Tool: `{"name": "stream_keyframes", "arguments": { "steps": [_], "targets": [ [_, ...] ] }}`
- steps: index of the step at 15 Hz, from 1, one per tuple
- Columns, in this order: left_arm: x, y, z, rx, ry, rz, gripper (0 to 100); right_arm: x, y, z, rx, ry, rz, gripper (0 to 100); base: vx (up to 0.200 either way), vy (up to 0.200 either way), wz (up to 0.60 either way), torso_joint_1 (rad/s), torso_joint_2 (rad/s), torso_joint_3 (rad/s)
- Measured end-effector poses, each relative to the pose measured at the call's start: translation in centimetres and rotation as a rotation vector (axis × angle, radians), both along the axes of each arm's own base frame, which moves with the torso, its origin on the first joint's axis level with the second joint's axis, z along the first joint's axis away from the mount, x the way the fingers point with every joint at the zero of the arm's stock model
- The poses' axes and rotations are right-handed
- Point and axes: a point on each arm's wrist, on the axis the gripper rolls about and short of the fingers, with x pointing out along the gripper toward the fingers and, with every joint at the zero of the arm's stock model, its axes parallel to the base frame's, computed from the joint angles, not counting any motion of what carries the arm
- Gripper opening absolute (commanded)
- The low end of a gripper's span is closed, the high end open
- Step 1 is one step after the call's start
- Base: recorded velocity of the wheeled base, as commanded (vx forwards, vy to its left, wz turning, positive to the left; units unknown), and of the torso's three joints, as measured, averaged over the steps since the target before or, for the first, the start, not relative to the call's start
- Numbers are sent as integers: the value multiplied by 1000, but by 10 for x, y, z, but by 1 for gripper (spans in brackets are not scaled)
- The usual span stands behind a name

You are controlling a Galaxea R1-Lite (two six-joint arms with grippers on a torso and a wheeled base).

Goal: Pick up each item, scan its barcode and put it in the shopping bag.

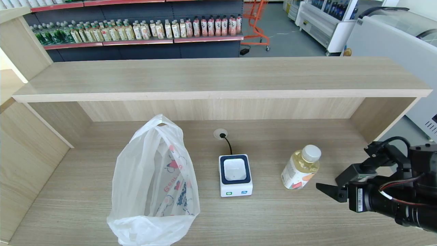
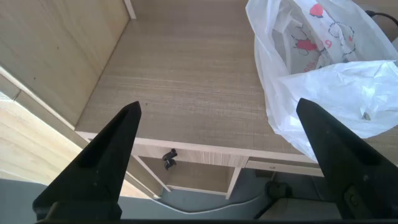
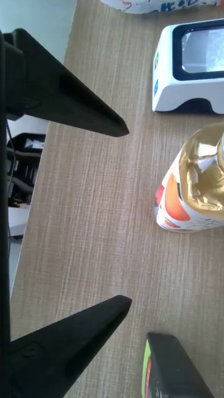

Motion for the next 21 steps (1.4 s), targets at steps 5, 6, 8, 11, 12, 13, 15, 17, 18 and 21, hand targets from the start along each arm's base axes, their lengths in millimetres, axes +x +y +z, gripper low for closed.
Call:
{"name": "stream_keyframes", "arguments": {
  "steps": [5,6,8,11,12,13,15,17,18,21],
  "targets": [
    [0,0,0,0,0,0,100,25,19,-21,-18,-42,4,100,0,0,0,0,0,0],
    [0,0,0,0,0,0,100,30,26,-24,-17,-64,13,100,0,0,0,0,0,0],
    [0,0,0,0,0,0,100,38,38,-28,-20,-120,5,100,0,0,0,0,0,0],
    [0,0,0,0,0,0,100,49,52,-38,-66,-189,10,100,0,0,0,0,0,0],
    [0,0,0,0,0,0,100,52,55,-41,-86,-208,26,100,0,0,0,0,0,0],
    [0,0,0,0,0,0,100,55,58,-43,-99,-228,39,100,0,0,0,0,0,0],
    [0,0,0,0,0,0,100,61,62,-49,-120,-253,53,100,0,0,0,0,0,0],
    [0,0,0,0,0,0,100,66,65,-56,-129,-263,60,100,0,0,0,0,0,0],
    [0,0,0,0,0,0,100,69,66,-59,-130,-271,63,100,0,0,0,0,0,0],
    [0,0,0,0,0,0,100,76,71,-64,-129,-320,69,100,0,0,0,0,0,0]
  ]
}}
